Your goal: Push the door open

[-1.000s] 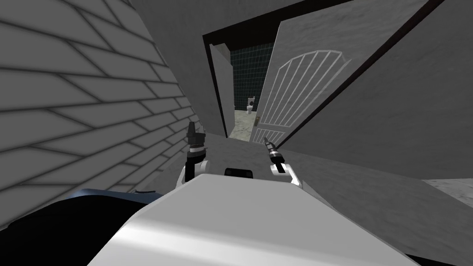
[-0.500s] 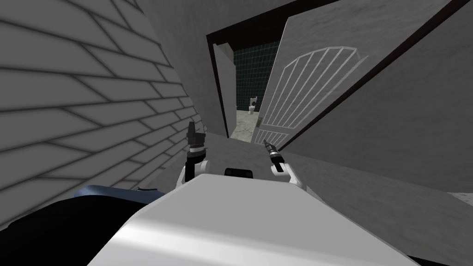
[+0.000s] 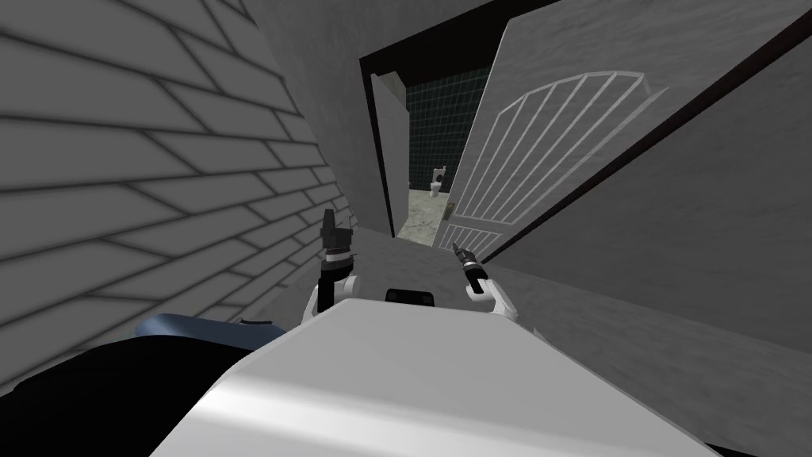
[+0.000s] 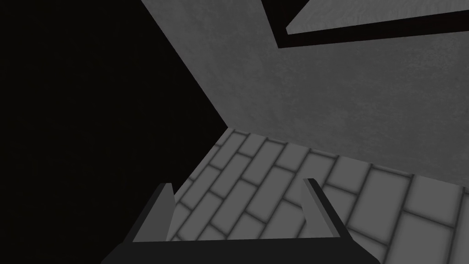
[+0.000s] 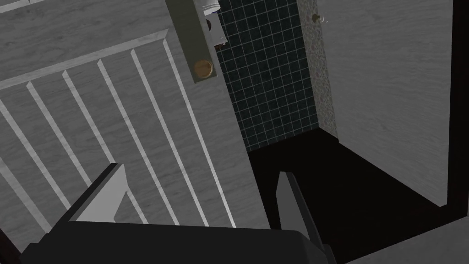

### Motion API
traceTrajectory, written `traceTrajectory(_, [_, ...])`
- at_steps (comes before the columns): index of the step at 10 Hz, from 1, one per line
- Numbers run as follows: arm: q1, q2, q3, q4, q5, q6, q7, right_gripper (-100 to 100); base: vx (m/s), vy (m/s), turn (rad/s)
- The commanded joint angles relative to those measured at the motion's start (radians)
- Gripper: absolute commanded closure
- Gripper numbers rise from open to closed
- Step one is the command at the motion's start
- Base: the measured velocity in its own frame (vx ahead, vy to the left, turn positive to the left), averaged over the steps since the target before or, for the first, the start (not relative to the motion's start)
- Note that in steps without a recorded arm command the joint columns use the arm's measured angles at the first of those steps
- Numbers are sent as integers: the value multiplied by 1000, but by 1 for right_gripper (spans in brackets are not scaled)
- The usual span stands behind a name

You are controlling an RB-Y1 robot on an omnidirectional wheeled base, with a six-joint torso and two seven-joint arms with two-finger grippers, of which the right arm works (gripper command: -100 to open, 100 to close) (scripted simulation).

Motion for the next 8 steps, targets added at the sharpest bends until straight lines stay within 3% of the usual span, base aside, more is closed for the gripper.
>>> traceTrajectory(1, [-9,-17,-1,32,50,28,0,-100,51,10,75])
traceTrajectory(4, [-23,-30,-3,66,117,52,3,-100,50,1,70])
traceTrajectory(7, [-50,-56,-6,135,207,99,8,-100,51,1,85])
traceTrajectory(8, [-50,-56,-6,135,223,99,8,-100,49,0,52])
